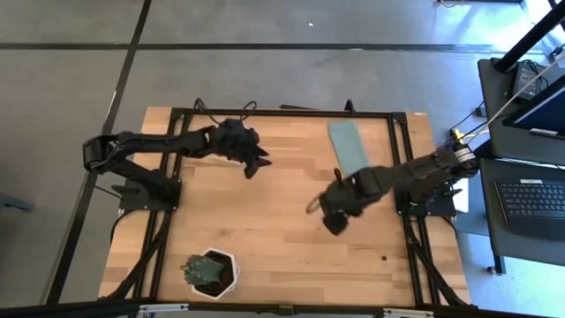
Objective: Pick and placing Produce into tupperware
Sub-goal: Put the blueberry into the transparent bin
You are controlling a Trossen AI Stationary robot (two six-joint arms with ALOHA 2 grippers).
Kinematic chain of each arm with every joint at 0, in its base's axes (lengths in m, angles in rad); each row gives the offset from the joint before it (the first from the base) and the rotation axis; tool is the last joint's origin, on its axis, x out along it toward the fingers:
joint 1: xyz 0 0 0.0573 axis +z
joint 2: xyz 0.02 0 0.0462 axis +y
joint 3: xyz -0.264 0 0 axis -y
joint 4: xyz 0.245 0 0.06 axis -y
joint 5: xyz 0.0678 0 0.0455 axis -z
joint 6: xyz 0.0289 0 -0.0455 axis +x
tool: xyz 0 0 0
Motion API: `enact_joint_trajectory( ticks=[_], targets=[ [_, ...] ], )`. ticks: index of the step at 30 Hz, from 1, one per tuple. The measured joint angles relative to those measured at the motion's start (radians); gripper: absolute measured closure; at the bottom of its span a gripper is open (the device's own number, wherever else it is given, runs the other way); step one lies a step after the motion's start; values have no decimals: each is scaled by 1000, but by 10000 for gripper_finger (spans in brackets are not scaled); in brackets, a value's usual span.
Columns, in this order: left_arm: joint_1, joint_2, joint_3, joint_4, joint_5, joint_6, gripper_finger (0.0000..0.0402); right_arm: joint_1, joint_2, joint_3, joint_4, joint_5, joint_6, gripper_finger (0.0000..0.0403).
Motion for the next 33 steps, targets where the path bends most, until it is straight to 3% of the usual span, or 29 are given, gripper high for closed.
enact_joint_trajectory(
  ticks=[7,14,24,33],
  targets=[
    [-84,0,0,151,-3,-34,225,179,-37,0,-95,-62,235,111],
    [-120,0,0,186,-6,-37,225,336,-135,-58,-118,5,498,111],
    [-135,0,0,193,-6,-87,225,618,-321,-448,290,226,915,112],
    [-135,0,0,301,-15,-138,225,793,-316,-619,420,261,1077,112]
  ],
)
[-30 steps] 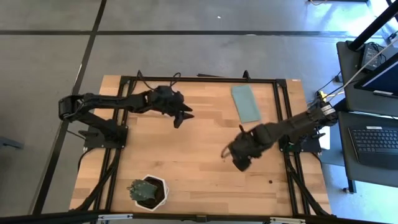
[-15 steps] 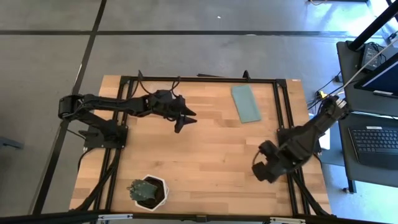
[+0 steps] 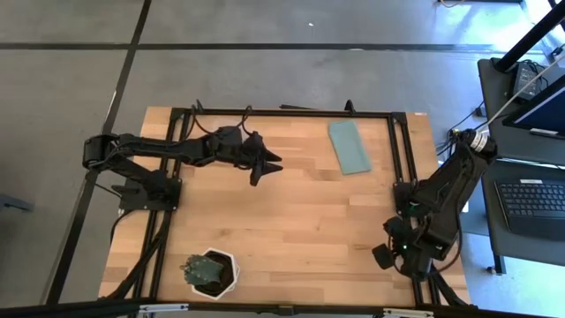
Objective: Pick and placing Produce into tupperware
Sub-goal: Put the blueberry into the transparent bin
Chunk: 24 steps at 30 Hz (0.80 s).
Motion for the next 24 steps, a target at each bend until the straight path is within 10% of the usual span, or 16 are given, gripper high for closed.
enact_joint_trajectory(
  ticks=[24],
  targets=[
    [-96,0,0,50,-101,-70,225,51,156,-101,208,-4,-103,112]
  ],
)
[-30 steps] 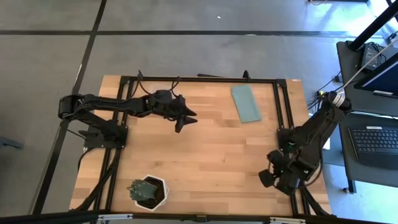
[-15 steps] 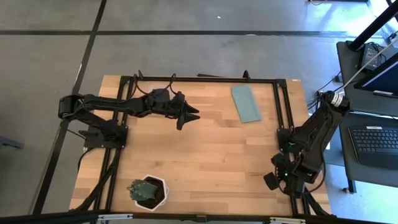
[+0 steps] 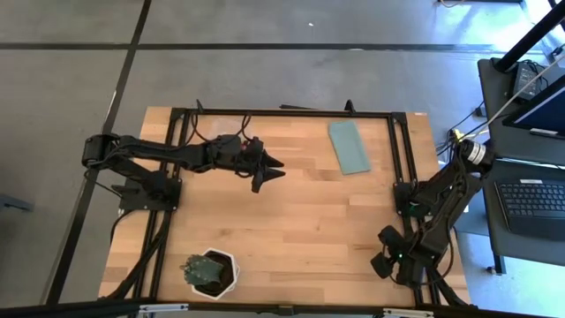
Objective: Pick and placing Produce into tupperware
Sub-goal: Put the blueberry into the transparent bin
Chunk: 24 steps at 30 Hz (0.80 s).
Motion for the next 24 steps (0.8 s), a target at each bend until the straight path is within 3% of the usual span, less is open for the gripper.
enact_joint_trajectory(
  ticks=[17,24],
  targets=[
    [-41,0,0,24,-25,-2,225,-8,48,13,11,-66,-22,112],
    [-41,0,0,24,-27,-2,225,-8,48,14,13,-73,-15,143]
  ],
)
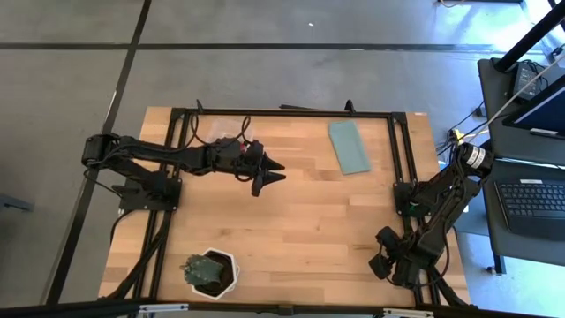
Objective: Pick and placing Produce into tupperware
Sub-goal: Put the blueberry into the transparent bin
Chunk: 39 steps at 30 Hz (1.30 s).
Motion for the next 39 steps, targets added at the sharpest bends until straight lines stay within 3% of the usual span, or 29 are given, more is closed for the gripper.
enact_joint_trajectory(
  ticks=[8,39],
  targets=[
    [0,0,0,0,-22,-4,225,0,0,1,2,-3,-10,169],
    [0,0,0,-1,-23,-5,225,-4,1,5,11,-12,-60,170]
  ],
)
